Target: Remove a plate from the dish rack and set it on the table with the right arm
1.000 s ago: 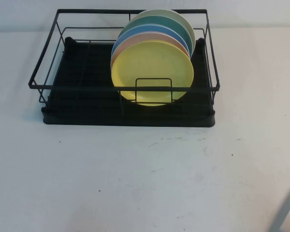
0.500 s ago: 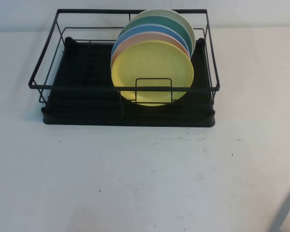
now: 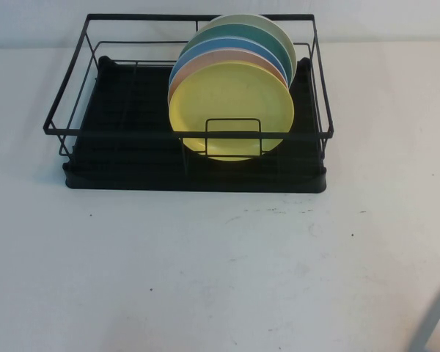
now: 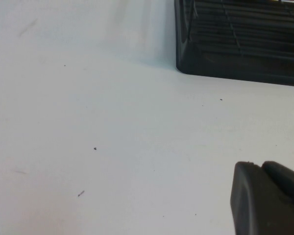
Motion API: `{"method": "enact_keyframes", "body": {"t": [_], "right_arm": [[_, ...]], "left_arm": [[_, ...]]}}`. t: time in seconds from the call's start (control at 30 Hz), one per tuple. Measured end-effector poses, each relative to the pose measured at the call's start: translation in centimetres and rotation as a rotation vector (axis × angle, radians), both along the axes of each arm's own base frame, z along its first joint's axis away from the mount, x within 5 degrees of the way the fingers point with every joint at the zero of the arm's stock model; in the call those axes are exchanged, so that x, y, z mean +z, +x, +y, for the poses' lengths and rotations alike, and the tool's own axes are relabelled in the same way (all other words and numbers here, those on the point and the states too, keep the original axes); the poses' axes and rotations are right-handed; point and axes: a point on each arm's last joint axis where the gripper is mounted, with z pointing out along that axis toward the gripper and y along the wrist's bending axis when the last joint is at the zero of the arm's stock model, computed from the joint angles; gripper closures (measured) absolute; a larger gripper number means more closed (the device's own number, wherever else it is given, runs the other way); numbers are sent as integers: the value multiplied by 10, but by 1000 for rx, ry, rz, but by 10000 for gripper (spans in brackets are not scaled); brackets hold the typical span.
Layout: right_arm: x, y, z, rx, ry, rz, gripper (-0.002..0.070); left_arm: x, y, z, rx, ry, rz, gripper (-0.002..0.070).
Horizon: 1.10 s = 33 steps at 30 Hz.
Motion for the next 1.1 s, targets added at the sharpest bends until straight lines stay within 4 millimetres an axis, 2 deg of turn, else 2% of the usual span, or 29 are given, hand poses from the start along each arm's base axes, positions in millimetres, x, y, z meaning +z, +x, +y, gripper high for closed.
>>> {"method": "enact_keyframes", "body": {"t": [0.17,0.27,0.37,0.53,0.6,0.73,0.9,1.0,1.1], "right_arm": [[0,0,1,2,33,3,694],[2,0,3,5,128,-1,694],[8,1,6,-2,299,-30,694],[22,2,4,-59,784,-86,694],[26,3,1,-90,861,-119,694],[28,3,-3,-120,880,-157,694],[30,3,4,-59,826,-109,694],[49,8,10,-7,738,-51,694],[71,26,21,64,619,78,694]], "left_arm": [[0,0,0,0,0,0,679],[0,0,0,0,0,0,679],[0,0,0,0,0,0,679],[0,0,0,0,0,0,679],[0,0,0,0,0,0,679],[0,0,0,0,0,0,679],[0,0,0,0,0,0,679],[0,0,0,0,0,0,679],[0,0,0,0,0,0,679]]}}
